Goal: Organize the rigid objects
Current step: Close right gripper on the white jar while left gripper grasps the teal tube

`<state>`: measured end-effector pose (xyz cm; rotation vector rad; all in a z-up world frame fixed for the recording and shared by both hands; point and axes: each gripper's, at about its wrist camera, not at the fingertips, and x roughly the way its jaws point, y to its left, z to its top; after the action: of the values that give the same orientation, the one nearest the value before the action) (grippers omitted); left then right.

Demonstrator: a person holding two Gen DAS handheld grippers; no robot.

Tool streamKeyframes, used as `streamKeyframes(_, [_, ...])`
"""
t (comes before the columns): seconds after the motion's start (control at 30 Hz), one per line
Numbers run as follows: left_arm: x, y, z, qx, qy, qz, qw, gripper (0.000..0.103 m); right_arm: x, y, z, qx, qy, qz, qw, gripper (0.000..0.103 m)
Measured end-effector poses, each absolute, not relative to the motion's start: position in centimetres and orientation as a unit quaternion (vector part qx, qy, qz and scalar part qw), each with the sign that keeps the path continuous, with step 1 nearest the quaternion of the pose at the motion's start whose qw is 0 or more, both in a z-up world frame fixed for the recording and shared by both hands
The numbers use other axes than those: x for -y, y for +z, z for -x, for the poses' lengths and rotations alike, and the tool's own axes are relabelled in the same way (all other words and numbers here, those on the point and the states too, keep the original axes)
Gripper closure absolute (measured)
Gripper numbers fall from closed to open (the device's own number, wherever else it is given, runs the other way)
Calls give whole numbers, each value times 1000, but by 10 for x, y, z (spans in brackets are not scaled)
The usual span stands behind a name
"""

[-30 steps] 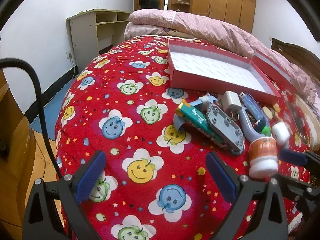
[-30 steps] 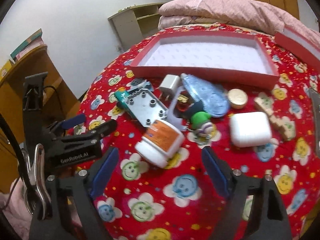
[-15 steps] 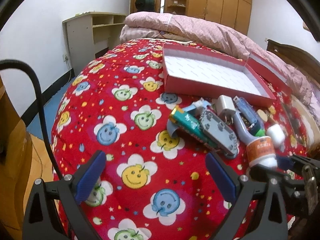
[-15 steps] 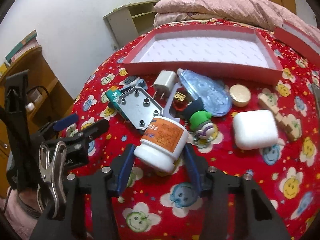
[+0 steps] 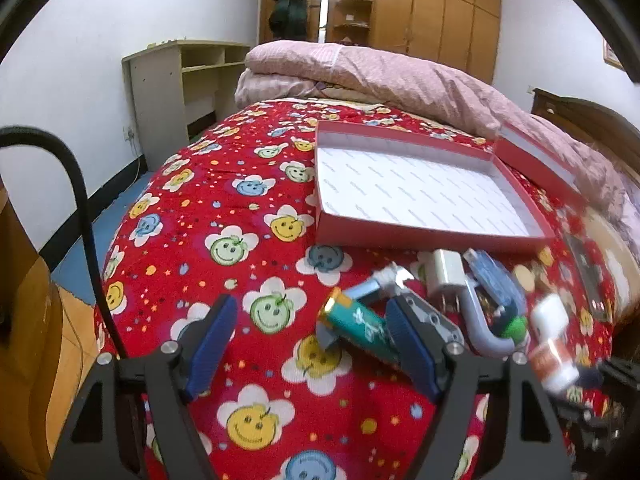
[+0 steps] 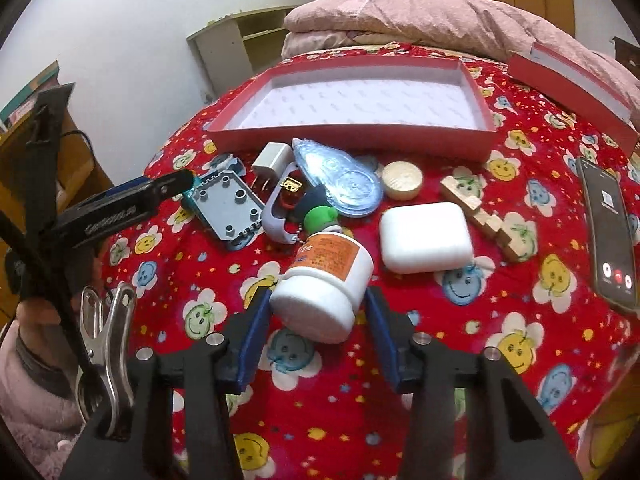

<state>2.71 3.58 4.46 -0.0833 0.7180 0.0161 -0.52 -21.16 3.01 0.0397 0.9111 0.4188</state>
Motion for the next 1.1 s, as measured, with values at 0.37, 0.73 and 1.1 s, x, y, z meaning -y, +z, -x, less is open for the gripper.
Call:
streamKeyframes(0.37, [-33, 36, -40, -381, -20, 60, 922, 74, 215, 20, 5, -439, 210, -28, 873, 55])
streamKeyframes(0.73, [-22, 30, 1, -401, -59, 24, 914, 76, 217, 16, 5, -440, 211, -34, 872, 56])
streamKeyframes(1.1, [-10, 27, 7, -398, -79, 20, 914, 24, 217, 16, 8, -438, 211, -34, 873, 56])
